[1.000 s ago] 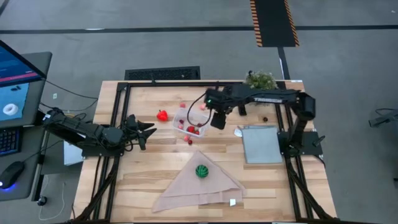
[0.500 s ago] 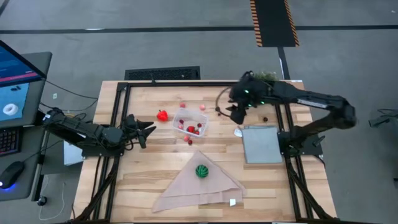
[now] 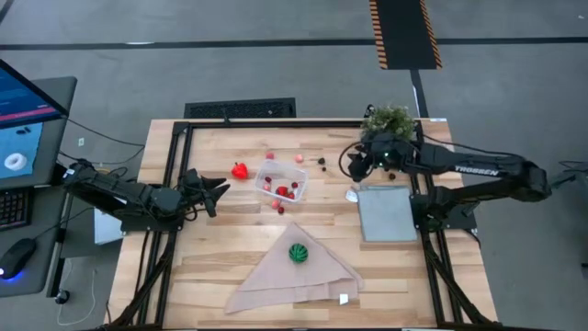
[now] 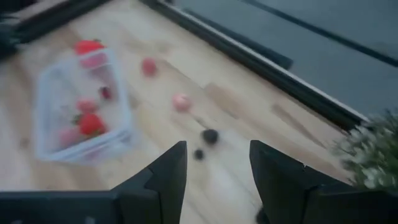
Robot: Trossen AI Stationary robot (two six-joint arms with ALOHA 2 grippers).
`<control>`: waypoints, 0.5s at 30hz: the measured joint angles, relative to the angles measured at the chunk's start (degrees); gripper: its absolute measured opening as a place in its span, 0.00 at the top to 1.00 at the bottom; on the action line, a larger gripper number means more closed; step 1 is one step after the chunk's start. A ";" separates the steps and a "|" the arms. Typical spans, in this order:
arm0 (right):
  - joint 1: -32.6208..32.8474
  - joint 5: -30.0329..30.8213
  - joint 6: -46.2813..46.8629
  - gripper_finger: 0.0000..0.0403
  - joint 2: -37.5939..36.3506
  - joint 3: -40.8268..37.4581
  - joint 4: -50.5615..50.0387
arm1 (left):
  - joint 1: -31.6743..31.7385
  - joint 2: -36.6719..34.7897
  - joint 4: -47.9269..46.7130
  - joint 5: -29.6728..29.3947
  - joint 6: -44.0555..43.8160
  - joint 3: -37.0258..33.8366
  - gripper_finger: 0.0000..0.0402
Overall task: Pick and placing Produce into tupperware
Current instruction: Put the black cherry into the transparent bin
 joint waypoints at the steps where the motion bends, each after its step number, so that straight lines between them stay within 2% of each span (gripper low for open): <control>1: -0.10 1.10 0.62 0.50 0.00 -1.32 0.94 | 0.00 -0.01 -0.01 -0.02 -0.63 0.00 0.65; 8: -1.75 2.33 9.00 0.52 0.82 -8.07 1.39 | 0.00 0.00 -0.03 -0.07 -2.19 0.00 0.65; 15: -0.73 6.11 18.77 0.53 0.87 -9.65 -0.17 | 0.00 -0.01 -0.05 -0.09 -0.53 0.00 0.65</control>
